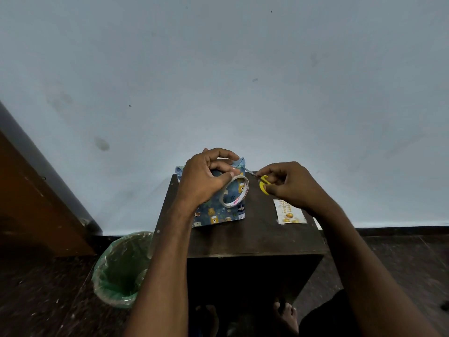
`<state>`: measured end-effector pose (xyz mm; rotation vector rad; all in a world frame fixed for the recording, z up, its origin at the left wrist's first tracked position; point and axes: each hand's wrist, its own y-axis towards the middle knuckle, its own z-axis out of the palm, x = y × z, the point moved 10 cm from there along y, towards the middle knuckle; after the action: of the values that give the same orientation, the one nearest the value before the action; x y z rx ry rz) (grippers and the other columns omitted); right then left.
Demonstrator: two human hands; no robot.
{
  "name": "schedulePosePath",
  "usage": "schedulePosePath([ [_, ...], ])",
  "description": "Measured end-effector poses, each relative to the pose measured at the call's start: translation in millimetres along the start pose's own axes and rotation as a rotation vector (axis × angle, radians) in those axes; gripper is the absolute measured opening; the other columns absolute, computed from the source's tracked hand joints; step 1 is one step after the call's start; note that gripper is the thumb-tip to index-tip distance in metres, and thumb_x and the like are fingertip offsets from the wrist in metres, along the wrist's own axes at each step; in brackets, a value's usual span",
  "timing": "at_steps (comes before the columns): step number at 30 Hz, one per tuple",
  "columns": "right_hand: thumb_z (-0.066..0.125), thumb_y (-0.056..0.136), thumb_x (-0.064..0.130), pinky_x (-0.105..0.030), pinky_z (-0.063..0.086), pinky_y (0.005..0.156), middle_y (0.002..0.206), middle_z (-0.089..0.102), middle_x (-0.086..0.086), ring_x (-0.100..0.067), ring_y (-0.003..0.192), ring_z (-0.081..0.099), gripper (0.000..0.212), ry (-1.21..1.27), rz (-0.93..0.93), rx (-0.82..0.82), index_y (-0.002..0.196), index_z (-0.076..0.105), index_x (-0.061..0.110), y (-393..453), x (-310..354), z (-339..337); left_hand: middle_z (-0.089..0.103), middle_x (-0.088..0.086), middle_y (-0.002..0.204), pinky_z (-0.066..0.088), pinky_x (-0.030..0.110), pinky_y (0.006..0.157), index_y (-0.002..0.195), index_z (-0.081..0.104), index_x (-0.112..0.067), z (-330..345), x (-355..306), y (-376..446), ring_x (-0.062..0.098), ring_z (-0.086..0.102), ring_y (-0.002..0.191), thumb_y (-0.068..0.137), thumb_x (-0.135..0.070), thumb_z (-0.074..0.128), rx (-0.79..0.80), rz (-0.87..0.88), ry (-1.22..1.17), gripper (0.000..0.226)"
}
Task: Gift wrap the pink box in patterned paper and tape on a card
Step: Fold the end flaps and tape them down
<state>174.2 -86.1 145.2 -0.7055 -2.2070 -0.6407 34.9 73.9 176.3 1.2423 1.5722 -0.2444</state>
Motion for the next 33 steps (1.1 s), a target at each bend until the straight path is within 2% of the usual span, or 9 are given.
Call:
schedulePosePath([
  [3,0.082,0.079,0.013,-0.045,0.062,0.082,0.084,0.075,0.002,-0.021,0.086,0.071,0.033,0.021,0.004,0.052,0.102,0.082,0.036,-3,4,1,0.082,-0.012,0.086,0.037,0.064,0.120,0.110,0.075,-0.026,0,0,-1,0.002,0.075,0.107,0.085,-0.022,0.080,-0.001,-0.004,0.008,0.026],
  [6,0.082,0.078,0.013,-0.046,0.061,0.086,0.089,0.077,0.000,-0.020,0.094,0.071,0.033,0.027,0.006,0.077,0.102,0.082,0.035,-2,9,-1,0.082,-0.013,0.086,0.038,0.062,0.120,0.110,0.074,-0.028,-1,0,0,0.002,0.075,0.107,0.086,-0.021,0.080,-0.002,-0.005,0.013,0.026],
  [12,0.084,0.077,0.013,-0.043,0.059,0.089,0.091,0.077,0.004,-0.018,0.096,0.072,0.035,0.048,0.026,0.090,0.104,0.082,0.035,-1,7,-6,0.082,-0.014,0.087,0.037,0.063,0.121,0.111,0.074,-0.029,-1,1,0,0.001,0.073,0.111,0.084,-0.024,0.077,-0.010,-0.010,0.009,0.027],
  [19,0.082,0.077,0.010,-0.035,0.057,0.084,0.089,0.077,0.010,-0.014,0.089,0.071,0.036,0.055,-0.022,0.101,0.106,0.082,0.031,-4,24,1,0.082,-0.014,0.086,0.034,0.065,0.122,0.112,0.074,-0.028,-1,3,2,0.001,0.074,0.110,0.086,-0.010,0.079,0.000,0.008,0.024,0.032],
  [22,0.083,0.073,0.021,-0.038,0.060,0.086,0.090,0.078,0.012,-0.009,0.088,0.072,0.036,0.043,-0.016,0.070,0.105,0.082,0.036,-3,28,6,0.082,-0.013,0.086,0.033,0.065,0.122,0.114,0.075,-0.029,-1,2,2,0.002,0.075,0.106,0.087,-0.009,0.080,0.014,0.017,0.031,0.034],
  [25,0.078,0.065,0.037,-0.045,0.060,0.088,0.092,0.078,0.016,-0.007,0.090,0.073,0.040,0.010,-0.024,0.041,0.105,0.080,0.043,-2,31,8,0.081,-0.012,0.085,0.025,0.059,0.128,0.115,0.077,-0.028,-2,1,2,0.003,0.076,0.104,0.088,-0.006,0.080,0.008,0.024,0.042,0.035],
  [30,0.084,0.077,0.014,-0.040,0.062,0.085,0.088,0.079,0.014,-0.006,0.083,0.073,0.035,0.022,-0.056,0.024,0.105,0.083,0.036,-2,32,5,0.081,-0.013,0.084,0.031,0.064,0.123,0.115,0.077,-0.028,-3,0,2,0.003,0.075,0.105,0.087,-0.007,0.079,0.008,0.030,0.028,0.036],
  [33,0.082,0.079,0.010,-0.037,0.062,0.081,0.086,0.079,0.014,-0.006,0.081,0.073,0.035,0.011,-0.078,0.017,0.105,0.083,0.034,-2,35,3,0.081,-0.012,0.083,0.033,0.066,0.121,0.115,0.077,-0.029,-3,0,2,0.003,0.075,0.106,0.086,-0.006,0.078,0.004,0.029,0.020,0.036],
])
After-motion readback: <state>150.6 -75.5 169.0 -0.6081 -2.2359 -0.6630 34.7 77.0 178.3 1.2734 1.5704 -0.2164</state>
